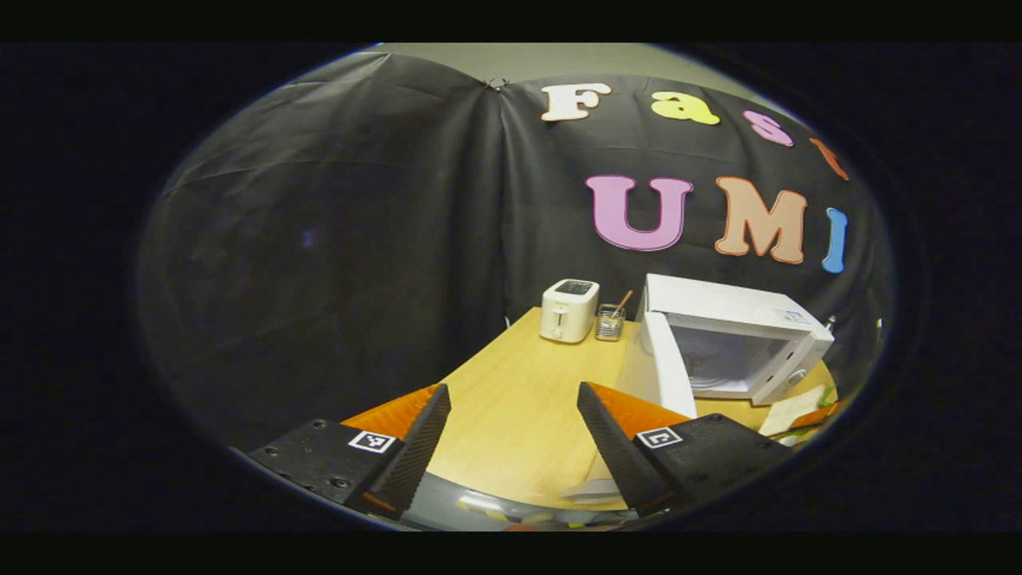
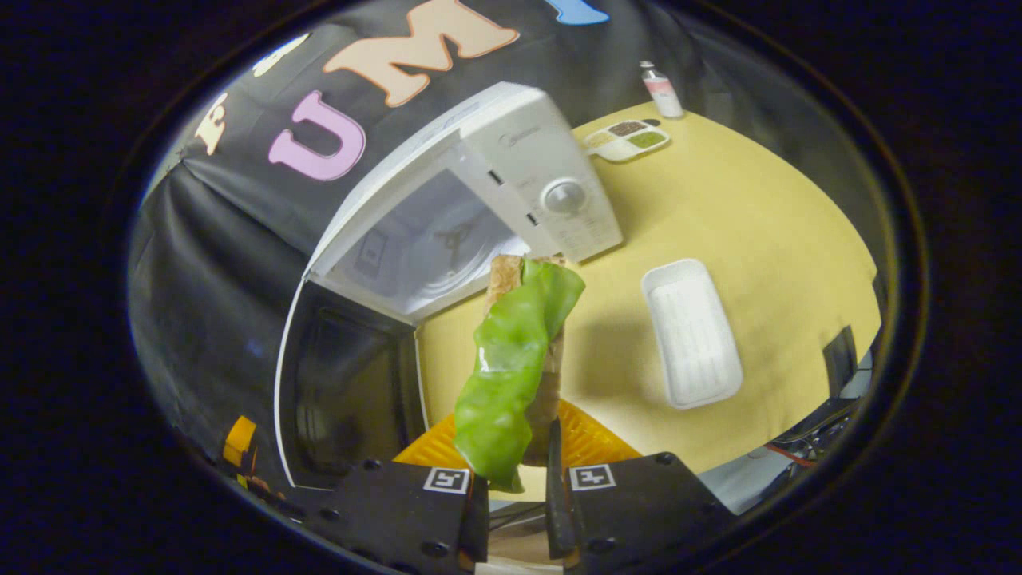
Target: Open the microwave oven with the left hand, put the food in, and close the microwave oven.
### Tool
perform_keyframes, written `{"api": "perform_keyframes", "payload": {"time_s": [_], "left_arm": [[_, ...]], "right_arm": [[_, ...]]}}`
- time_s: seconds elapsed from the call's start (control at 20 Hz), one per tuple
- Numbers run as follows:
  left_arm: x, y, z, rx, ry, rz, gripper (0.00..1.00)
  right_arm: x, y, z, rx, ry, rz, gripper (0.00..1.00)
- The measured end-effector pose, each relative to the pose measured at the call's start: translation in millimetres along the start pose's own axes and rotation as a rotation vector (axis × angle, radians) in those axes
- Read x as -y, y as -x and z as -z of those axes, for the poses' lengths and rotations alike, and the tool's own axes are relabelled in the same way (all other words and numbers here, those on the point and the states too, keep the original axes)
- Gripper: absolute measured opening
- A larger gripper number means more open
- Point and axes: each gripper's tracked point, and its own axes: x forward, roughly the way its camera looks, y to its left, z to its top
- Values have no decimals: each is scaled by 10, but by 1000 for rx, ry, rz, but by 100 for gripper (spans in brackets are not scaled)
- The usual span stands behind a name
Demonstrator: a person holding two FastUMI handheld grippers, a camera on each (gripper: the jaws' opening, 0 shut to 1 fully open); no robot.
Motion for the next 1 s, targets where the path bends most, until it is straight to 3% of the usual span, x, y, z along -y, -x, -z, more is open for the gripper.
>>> {"api": "perform_keyframes", "payload": {"time_s": [0.25,0.5,0.55,0.65,0.85,0.9,1.0], "left_arm": [[-54,-176,26,-14,-5,44,94],[-171,-226,142,-43,7,62,91],[-161,-240,156,-49,16,74,91],[-172,-277,200,-62,32,83,93],[-214,-333,234,-78,36,83,93],[-213,-332,237,-78,35,88,93],[-235,-362,273,-84,32,87,93]], "right_arm": [[-647,-443,160,10,-1,-76,31],[-1091,-854,-106,106,-67,-132,31],[-1163,-938,-201,142,-76,-135,24],[-1314,-1087,-372,205,-73,-138,23],[-1534,-1347,-709,313,-75,-152,26],[-1533,-1420,-788,335,-73,-137,33],[-1505,-1548,-933,384,-61,-94,33]]}}
